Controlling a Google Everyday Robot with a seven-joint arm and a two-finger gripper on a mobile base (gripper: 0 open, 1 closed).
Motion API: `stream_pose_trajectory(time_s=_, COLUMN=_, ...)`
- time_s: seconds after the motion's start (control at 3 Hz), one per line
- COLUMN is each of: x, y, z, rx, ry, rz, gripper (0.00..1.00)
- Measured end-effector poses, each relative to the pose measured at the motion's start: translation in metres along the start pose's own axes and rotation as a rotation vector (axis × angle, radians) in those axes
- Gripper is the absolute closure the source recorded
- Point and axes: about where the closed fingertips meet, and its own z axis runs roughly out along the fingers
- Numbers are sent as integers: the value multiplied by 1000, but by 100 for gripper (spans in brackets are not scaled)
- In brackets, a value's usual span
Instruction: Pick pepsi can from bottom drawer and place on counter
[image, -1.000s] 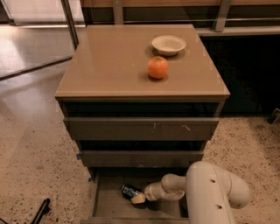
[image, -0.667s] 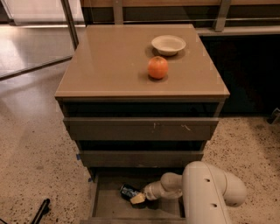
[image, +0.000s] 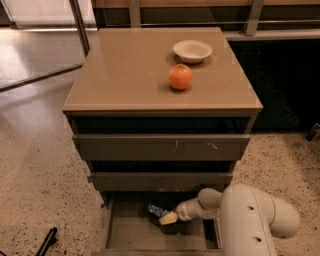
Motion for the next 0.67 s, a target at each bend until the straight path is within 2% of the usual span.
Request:
stream_pose_trajectory(time_s=0.33, x=10, y=5, z=-36, rx=43, ry=-4, rz=60, gripper=100)
stream_pose_trajectory(time_s=0.67, x=27, y=13, z=-54, rx=61, ry=-26, rz=137, gripper=100)
